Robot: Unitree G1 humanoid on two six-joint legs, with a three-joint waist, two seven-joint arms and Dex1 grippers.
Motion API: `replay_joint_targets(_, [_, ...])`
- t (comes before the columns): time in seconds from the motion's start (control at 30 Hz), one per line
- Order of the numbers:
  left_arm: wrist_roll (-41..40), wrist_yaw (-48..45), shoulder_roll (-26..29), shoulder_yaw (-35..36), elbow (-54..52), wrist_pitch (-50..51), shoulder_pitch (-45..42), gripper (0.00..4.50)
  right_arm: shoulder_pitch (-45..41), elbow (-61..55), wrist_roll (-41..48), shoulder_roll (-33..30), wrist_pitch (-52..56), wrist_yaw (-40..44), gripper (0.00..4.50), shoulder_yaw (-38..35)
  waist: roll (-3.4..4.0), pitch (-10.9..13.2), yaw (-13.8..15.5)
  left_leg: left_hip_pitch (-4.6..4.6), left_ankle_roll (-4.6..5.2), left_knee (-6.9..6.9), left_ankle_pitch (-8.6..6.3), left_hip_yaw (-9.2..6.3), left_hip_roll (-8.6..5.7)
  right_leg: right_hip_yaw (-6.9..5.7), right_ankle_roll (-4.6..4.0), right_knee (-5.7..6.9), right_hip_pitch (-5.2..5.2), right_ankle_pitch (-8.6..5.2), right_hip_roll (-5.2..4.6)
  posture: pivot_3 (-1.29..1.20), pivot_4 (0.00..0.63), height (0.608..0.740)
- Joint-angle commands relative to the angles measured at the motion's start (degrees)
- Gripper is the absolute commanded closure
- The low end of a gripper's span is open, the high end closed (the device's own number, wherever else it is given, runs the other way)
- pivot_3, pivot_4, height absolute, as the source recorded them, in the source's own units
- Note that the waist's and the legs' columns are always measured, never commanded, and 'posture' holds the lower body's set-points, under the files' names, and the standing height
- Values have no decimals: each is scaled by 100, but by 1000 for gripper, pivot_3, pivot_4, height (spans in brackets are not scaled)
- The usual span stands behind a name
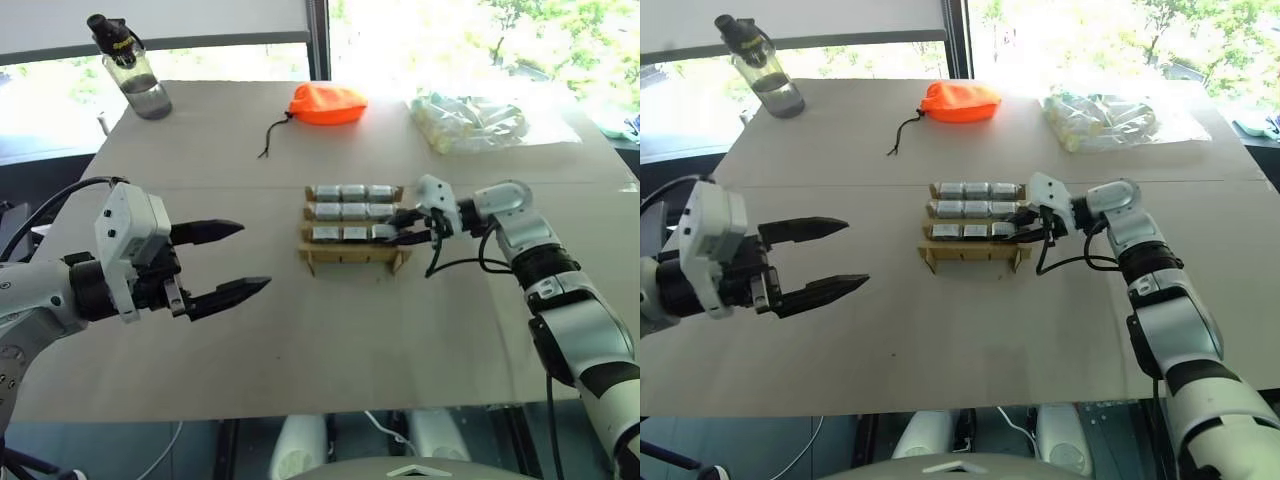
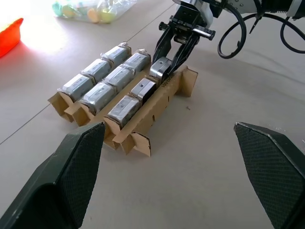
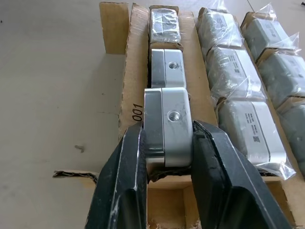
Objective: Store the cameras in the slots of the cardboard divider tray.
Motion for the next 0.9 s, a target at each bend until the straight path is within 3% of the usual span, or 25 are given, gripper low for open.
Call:
replay_joint_targets(0.03, [6,-31,56,84,-48,-84,12,0,-117,37,0,7,-34,-65,1612,-131,0,0,-2,1,0,0,0,1,0,1,0,1,0,0,0,0,150,740])
replay_joint_targets(0.1, [31,-33,16,117,-76,-96,94,0,-115,-140,169,-17,172,28,711,-247,0,0,-2,2,-1,1,1,1,0,1,0,3,0,0,-1,0,150,740])
replay_joint_targets(0.3, [69,308,-656,165,-333,-302,644,0,702,-1931,1001,-608,1353,218,711,-776,18,10,31,-5,-2,0,1,-9,1,1,0,-1,0,0,-7,0,150,740])
replay_joint_targets(0.57, [1105,1028,-1959,-491,-661,-1196,1720,0,2972,-4678,2015,-1206,2916,-851,711,-1742,19,9,45,-6,-3,-5,0,-20,-6,-5,1,-7,7,-1,-17,0,150,740])
replay_joint_targets(0.73, [1993,1283,-2821,-1086,-316,-2251,2232,0,4656,-5288,1809,-1171,2368,-1703,711,-2351,16,-7,94,9,0,-7,0,-23,-6,0,-2,-4,20,-4,-8,0,150,740])
replay_joint_targets(0.9, [3092,1684,-3620,-1977,254,-3456,2619,0,5846,-5058,1442,-994,1369,-2394,711,-2759,7,-28,150,15,32,3,-14,0,-8,5,-17,-3,19,-14,-6,0,150,740])
